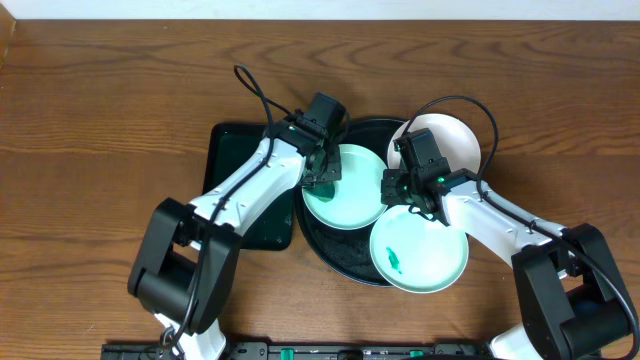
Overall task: Clean dirty plates on tray and stack at the side
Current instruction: 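Move the held sponge right onto the left pale green plate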
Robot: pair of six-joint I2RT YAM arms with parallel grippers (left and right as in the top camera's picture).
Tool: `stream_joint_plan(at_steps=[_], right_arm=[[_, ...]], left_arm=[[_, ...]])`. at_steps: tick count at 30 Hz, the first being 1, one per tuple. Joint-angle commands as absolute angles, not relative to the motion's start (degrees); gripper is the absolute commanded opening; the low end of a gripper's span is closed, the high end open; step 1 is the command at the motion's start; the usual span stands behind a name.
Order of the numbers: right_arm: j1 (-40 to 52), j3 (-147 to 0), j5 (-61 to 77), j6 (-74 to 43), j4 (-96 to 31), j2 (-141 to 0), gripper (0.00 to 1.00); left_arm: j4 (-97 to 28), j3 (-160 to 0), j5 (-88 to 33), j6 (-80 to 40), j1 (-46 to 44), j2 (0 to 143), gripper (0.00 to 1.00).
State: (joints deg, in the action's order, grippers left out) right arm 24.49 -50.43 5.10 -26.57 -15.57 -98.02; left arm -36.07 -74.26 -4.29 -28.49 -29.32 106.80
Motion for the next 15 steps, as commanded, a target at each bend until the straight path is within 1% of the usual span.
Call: stream_joint_plan(at_steps=[1, 7, 15], right_arm=[[24.86, -50.02, 5.02, -26.59, -15.64, -98.59, 0.02], [24.86, -50.02, 5.02, -26.59, -15.64, -98.59, 0.02], [24.86, -50.02, 5.02, -26.59, -15.64, -98.59, 0.02]], left_arm=[[-35.97, -73.93, -3.29, -28.6, -29.45, 108.47, 0.07], [-35.42, -73.76, -0.84, -28.62, -29.45, 109.4, 0.08], [-34.09, -72.36, -0.78, -28.6, -29.47, 109.43, 0.08]])
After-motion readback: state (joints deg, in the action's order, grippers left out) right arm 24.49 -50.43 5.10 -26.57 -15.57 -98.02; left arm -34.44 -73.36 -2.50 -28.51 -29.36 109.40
